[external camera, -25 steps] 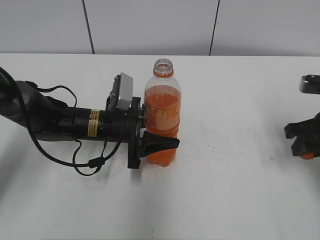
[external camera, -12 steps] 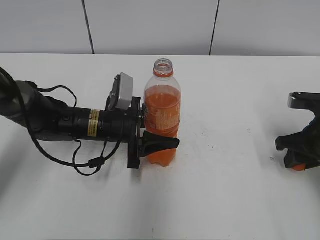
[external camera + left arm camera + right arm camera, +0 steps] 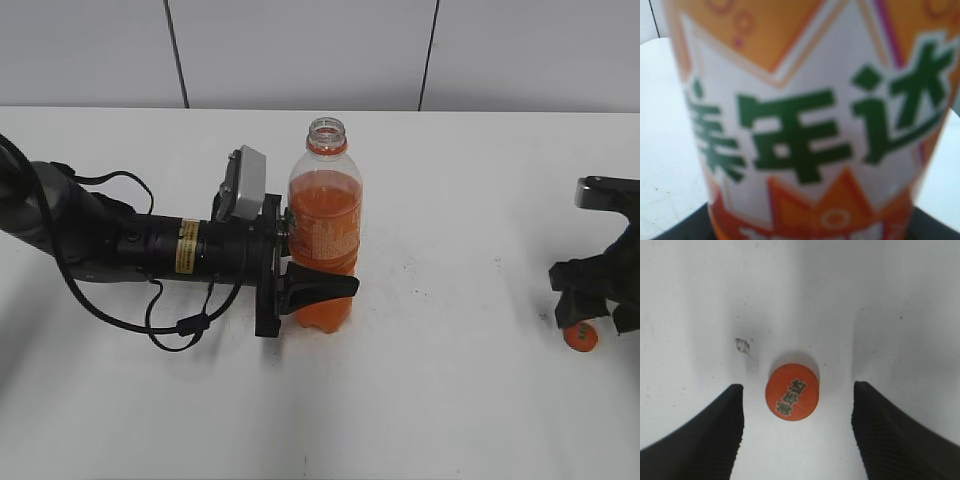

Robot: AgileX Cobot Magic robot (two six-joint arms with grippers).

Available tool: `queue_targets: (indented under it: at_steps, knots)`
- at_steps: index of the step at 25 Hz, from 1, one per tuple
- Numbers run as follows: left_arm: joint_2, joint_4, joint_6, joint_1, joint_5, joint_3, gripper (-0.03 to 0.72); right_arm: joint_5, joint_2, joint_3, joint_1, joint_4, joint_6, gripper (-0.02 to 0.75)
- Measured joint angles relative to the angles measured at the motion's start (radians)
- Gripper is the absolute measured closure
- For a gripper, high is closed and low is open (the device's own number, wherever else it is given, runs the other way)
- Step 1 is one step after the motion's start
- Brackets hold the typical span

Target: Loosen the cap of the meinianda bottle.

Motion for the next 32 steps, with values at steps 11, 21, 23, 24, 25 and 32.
queue_targets:
  at_steps: [11,21,23,24,25,32]
  knots:
    - [0.000,-0.008,-0.042,0.000,0.003,0.000,0.260,0.107,0.001,-0.087,0.000,0.026,0.000,0.232]
    - [-0.009,0.042,-0.052,0.000,0.001,0.000,0.095,0.120,0.001,-0.087,0.000,0.028,0.000,0.230]
    - [-0.026,0.046,-0.060,0.000,0.003,0.000,0.095,0.132,0.001,-0.087,0.000,0.028,0.000,0.230]
    - [-0.039,0.047,-0.062,0.000,0.003,0.000,0.095,0.138,0.001,-0.087,0.000,0.028,0.000,0.230]
    - [-0.052,0.047,-0.063,0.000,0.003,0.000,0.095,0.144,0.001,-0.087,0.000,0.028,0.000,0.230]
    - [-0.164,0.071,-0.097,0.000,0.001,0.000,0.095,0.159,0.001,-0.087,0.000,0.028,0.000,0.230]
